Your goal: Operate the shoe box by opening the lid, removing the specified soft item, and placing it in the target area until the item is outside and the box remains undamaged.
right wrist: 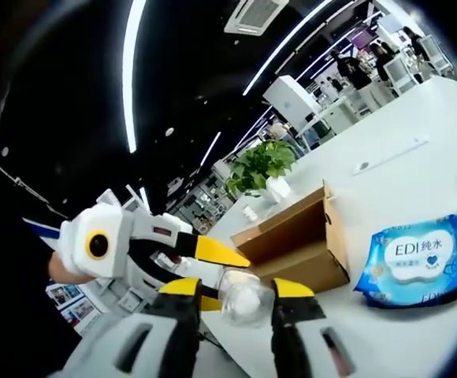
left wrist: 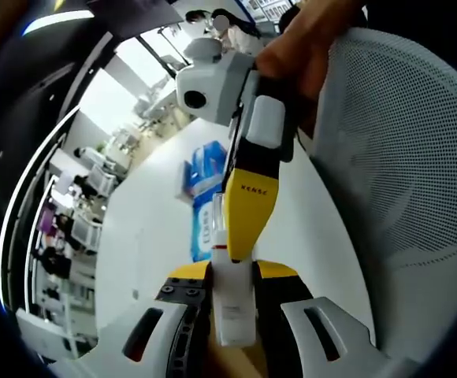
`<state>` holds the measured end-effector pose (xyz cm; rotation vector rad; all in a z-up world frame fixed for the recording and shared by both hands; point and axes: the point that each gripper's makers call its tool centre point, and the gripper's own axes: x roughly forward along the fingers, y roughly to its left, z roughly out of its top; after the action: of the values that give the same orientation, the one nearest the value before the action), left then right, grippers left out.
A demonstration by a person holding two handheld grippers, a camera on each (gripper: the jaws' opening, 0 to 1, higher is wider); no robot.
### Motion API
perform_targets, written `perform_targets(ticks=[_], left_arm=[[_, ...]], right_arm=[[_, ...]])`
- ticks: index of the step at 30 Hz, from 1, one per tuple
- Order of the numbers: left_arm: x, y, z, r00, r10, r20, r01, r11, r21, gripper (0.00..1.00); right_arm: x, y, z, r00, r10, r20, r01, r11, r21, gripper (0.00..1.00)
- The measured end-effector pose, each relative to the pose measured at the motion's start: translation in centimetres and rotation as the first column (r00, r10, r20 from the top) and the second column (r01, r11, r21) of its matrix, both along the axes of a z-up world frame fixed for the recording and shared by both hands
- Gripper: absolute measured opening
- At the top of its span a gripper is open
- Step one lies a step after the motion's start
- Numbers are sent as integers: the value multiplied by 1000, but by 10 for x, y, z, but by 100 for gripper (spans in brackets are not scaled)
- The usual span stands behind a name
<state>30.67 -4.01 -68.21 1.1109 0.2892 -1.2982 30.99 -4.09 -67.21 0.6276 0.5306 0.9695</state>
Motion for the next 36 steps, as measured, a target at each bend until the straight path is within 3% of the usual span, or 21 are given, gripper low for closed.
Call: perform_targets(ticks=[5,11,15,20,24,28,36], left_arm=[[-1,0,0,1000,-13,8,13,1000,9,19],[0,2,0,999,-27,22,27,1000,16,20],[-1,3,-5,997,-55,48,53,998,41,20],[-4,2,-12,998,-50,40,48,997,57,20],[-6,0,-16,999,-35,26,34,998,51,20],[-7,1,-18,999,-34,34,31,997,70,21],[-4,7,-19,1000,-1,26,-1,997,74,25]], right_arm=[[-1,-1,-1,1000,-2,-16,2,1000,6,19],[-3,1,2,999,8,-31,-7,999,32,19],[-6,2,-4,999,18,-51,-17,1000,7,18],[-9,2,-11,996,19,-82,-21,1000,-17,18],[-10,-1,-15,991,6,-130,-7,1000,-7,18],[-11,-2,-16,971,-10,-239,25,998,59,17],[-9,-6,-19,966,-25,-259,43,997,67,17]])
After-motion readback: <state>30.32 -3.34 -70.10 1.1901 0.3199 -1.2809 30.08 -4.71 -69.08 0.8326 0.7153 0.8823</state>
